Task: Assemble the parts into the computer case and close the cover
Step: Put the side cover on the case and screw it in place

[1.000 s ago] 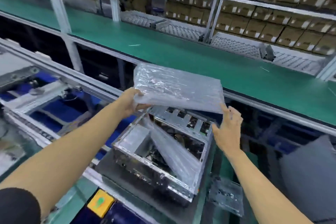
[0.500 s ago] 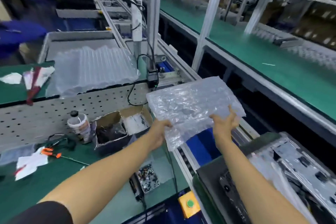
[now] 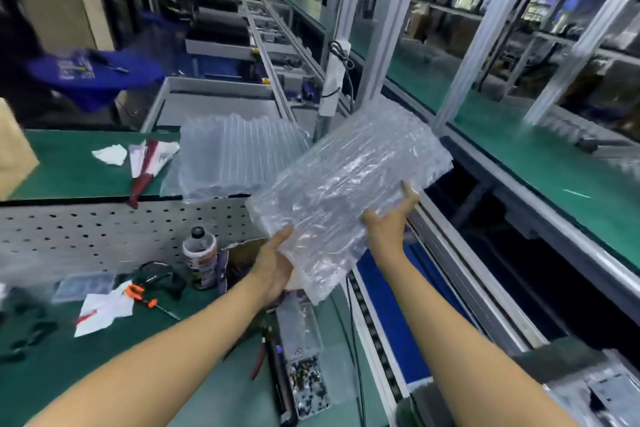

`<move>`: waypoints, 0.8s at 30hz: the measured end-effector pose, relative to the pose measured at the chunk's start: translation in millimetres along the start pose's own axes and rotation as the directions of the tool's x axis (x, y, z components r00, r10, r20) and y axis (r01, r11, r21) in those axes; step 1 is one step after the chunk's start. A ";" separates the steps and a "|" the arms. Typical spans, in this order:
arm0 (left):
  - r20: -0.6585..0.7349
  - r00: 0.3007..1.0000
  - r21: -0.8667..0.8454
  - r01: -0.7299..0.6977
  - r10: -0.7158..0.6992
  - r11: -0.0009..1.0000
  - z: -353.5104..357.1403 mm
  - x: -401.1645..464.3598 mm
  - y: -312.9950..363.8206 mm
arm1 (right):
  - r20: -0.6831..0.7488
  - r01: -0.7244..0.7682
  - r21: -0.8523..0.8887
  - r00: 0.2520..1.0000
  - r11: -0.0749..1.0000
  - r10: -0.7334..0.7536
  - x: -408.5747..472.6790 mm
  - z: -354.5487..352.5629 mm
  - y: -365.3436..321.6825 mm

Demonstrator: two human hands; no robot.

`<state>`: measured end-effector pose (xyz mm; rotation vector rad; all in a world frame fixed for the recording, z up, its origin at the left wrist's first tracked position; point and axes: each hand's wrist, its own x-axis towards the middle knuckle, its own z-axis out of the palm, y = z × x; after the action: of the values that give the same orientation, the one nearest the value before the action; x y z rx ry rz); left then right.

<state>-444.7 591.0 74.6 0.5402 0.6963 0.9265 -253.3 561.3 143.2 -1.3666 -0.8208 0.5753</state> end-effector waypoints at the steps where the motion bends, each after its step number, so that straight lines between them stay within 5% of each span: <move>1: -0.039 0.999 -0.043 -0.029 0.028 0.999 -10.3 -0.6 4.3 | 0.024 0.012 -0.007 1.000 1.000 -0.012 3.0 11.0 -3.3; 6: -0.195 0.970 -0.027 -0.152 0.144 0.988 -53.8 -7.6 14.0 | 0.009 0.002 0.016 1.000 1.000 -0.002 2.0 59.5 -3.9; 8: -0.191 0.972 -0.061 -0.151 0.137 0.987 -63.5 -7.4 14.8 | 0.005 0.042 -0.106 0.999 0.993 -0.042 -8.2 76.0 3.1; 15: -0.343 0.918 -0.129 -0.259 0.202 0.957 -62.9 10.4 17.7 | 0.317 0.185 -0.226 0.942 0.956 -0.107 4.4 112.8 -8.8; 21: -0.506 0.834 -0.063 -0.291 0.221 0.955 -28.6 74.6 71.9 | 0.359 0.054 -0.406 0.927 0.912 0.106 47.6 135.4 -19.0; 24: -0.483 0.855 -0.054 -0.246 0.190 0.968 -6.3 111.4 99.7 | 0.441 0.068 -0.561 0.868 0.825 0.228 51.8 131.8 -11.5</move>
<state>-455.9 737.1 105.0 0.2898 1.0320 1.3288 -326.9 681.0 164.2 -1.8349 -1.4387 0.8112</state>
